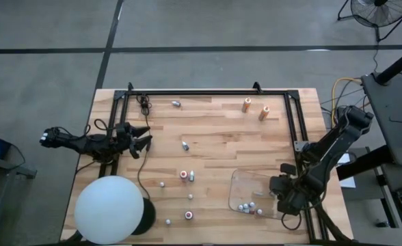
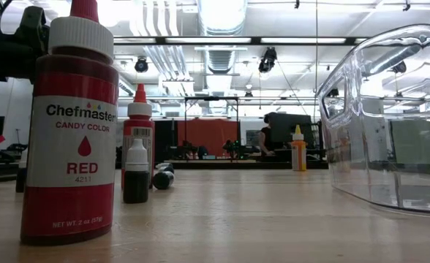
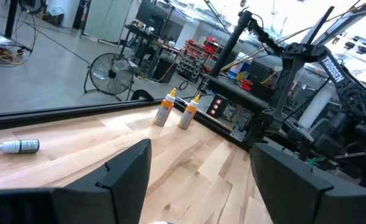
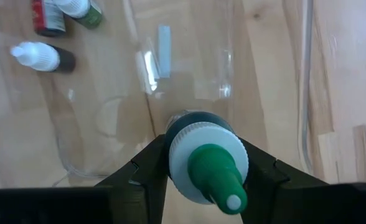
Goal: Pick & Place food coloring
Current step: Put the green food color into the transparent bin, then put the top yellow food color into the transparent bin
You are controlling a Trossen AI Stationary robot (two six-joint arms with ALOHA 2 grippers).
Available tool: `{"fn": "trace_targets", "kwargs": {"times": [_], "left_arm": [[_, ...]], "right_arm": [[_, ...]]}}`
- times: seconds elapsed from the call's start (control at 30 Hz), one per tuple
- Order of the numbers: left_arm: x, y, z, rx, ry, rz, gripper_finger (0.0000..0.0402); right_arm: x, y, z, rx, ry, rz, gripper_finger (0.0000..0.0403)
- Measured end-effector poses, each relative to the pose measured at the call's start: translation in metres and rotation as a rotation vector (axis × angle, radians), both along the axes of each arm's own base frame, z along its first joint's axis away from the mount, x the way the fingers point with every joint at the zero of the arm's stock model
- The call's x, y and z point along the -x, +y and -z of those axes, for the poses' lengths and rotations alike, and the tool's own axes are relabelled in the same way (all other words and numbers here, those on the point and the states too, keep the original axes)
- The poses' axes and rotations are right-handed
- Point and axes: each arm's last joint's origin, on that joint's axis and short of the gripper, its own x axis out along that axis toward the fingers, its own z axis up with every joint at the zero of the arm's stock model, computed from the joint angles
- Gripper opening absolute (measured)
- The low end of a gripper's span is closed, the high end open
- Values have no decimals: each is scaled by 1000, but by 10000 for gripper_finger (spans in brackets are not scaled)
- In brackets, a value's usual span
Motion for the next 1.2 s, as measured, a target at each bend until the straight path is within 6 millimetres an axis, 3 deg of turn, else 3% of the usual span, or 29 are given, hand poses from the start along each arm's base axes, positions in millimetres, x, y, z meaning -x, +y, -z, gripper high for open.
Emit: {"fn": "trace_targets", "kwargs": {"times": [0.3,0.63,0.87,1.03,1.2], "left_arm": [[0,0,0,0,0,1,245],[0,0,0,0,0,1,245],[0,0,0,0,0,0,245],[0,0,0,0,0,0,245],[0,0,0,0,0,1,245]], "right_arm": [[0,0,4,6,6,3,142],[1,0,-2,1,18,48,231],[4,-6,-28,31,23,46,272],[5,-13,-57,68,-84,46,293],[2,-34,-84,124,-169,210,310]]}}
